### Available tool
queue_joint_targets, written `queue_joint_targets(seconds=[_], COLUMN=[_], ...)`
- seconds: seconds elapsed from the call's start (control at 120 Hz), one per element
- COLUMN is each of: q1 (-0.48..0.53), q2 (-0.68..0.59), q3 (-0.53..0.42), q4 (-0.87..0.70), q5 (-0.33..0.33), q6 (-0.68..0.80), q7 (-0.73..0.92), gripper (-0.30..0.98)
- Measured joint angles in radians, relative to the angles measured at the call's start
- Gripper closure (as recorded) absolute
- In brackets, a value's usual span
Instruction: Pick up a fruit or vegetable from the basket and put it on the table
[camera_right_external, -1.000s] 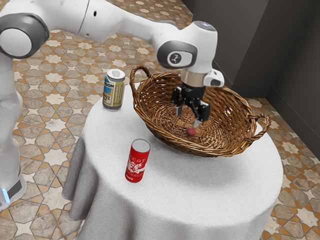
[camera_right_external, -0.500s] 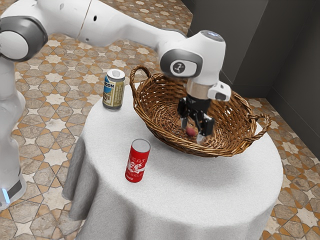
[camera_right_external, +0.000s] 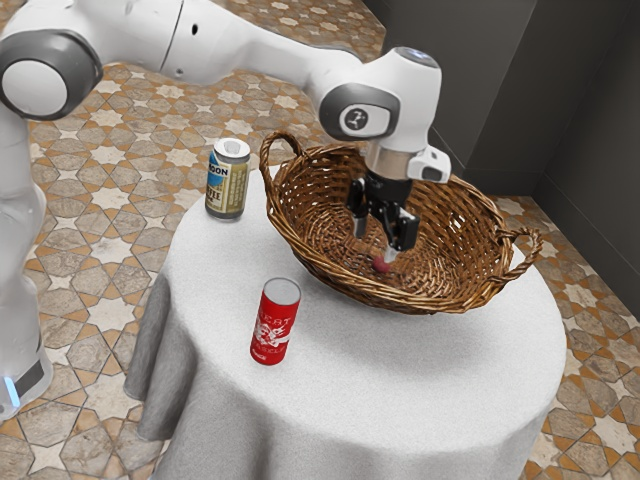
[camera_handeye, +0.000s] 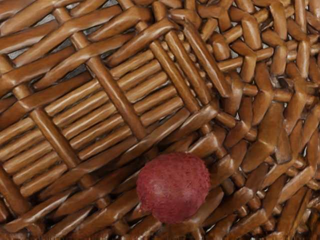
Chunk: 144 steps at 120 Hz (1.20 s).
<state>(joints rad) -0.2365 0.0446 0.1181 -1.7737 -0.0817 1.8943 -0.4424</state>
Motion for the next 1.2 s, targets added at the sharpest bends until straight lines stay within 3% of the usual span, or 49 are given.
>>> queue_joint_targets(seconds=[1.2], q1=[0.013], q2=[0.054], q3=[-0.005], q4=[0.021], q5=[-0.028], q6=[0.001], q7=[0.065], gripper=[0.15])
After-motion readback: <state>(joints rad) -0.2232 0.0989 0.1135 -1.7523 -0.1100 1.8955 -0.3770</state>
